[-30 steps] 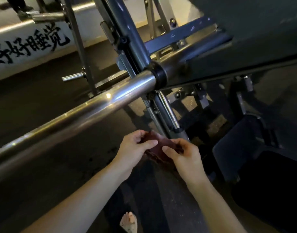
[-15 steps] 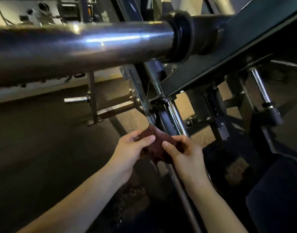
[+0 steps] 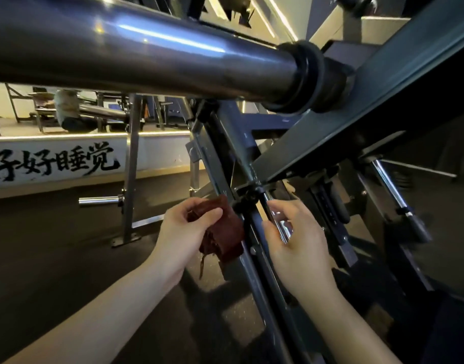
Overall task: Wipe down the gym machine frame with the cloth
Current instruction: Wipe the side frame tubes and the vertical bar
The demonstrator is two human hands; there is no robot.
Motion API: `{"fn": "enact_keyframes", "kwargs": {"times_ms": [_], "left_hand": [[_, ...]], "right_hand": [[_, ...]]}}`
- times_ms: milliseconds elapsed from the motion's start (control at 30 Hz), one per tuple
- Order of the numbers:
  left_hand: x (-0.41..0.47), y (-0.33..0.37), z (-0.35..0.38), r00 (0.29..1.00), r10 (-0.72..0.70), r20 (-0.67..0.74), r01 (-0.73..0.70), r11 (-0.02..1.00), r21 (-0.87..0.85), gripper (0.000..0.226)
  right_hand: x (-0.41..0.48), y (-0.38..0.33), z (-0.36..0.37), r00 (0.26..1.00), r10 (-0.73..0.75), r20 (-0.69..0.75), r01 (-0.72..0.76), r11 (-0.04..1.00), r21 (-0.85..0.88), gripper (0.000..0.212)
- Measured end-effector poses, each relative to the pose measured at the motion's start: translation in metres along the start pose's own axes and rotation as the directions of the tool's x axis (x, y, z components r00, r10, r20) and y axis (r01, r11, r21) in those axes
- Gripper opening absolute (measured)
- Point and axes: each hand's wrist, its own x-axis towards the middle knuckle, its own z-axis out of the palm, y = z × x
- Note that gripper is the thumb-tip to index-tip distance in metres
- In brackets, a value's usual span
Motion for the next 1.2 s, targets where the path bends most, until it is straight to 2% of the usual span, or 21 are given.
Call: {"fn": "enact_keyframes", "kwargs": {"times_ms": [100,233,300,500,667,767,833,933,1033,1133,1200], "left_hand": [[0.027,0.007,0.001,0.994,0.096,-0.053,-0.088,0.986,0.144,0.015],[0.056,-0.008,0.0,0.997,-0.076,-0.022,0.079,0.982,0.173,0.018],[0.058,-0.021,0.001,0.994,-0.112,-0.019,0.113,0.984,0.141,0.021],[0.07,-0.048,0.013,0.991,-0.013,-0.131,0.017,0.999,0.029,0.022],[0.097,-0.051,0.026,0.977,0.119,-0.178,-0.099,0.988,0.118,0.017],[0.107,-0.057,0.024,0.967,0.14,-0.211,-0.128,0.989,0.069,0.014],[0.103,-0.066,0.023,0.974,0.152,-0.168,-0.148,0.988,0.037,0.013],[0.097,-0.074,0.021,0.978,0.193,-0.083,-0.178,0.972,0.155,0.013],[0.109,-0.068,0.017,0.954,0.291,-0.08,-0.25,0.912,0.326,0.012],[0.117,-0.061,0.019,0.946,0.278,-0.166,-0.229,0.937,0.266,0.011],[0.11,-0.066,0.02,0.943,0.297,-0.153,-0.26,0.94,0.223,0.012]], "right_hand": [[0.018,-0.011,0.004,0.987,-0.162,0.023,0.163,0.975,-0.149,0.042],[0.048,-0.014,0.027,0.924,-0.37,0.091,0.377,0.852,-0.364,0.051],[0.056,-0.006,0.038,0.907,-0.398,0.136,0.413,0.783,-0.464,0.052],[0.054,0.013,0.052,0.886,-0.425,0.184,0.447,0.683,-0.577,0.058],[0.05,0.016,0.061,0.9,-0.41,0.149,0.417,0.705,-0.574,0.064],[0.05,0.018,0.066,0.912,-0.38,0.153,0.398,0.735,-0.549,0.068],[0.05,0.021,0.069,0.916,-0.376,0.137,0.39,0.759,-0.521,0.067],[0.051,0.023,0.072,0.92,-0.373,0.121,0.383,0.789,-0.48,0.066],[0.05,0.024,0.074,0.922,-0.371,0.112,0.379,0.807,-0.452,0.066],[0.05,0.024,0.074,0.923,-0.371,0.105,0.376,0.809,-0.451,0.065],[0.049,0.024,0.075,0.921,-0.378,0.093,0.378,0.811,-0.447,0.063]]}}
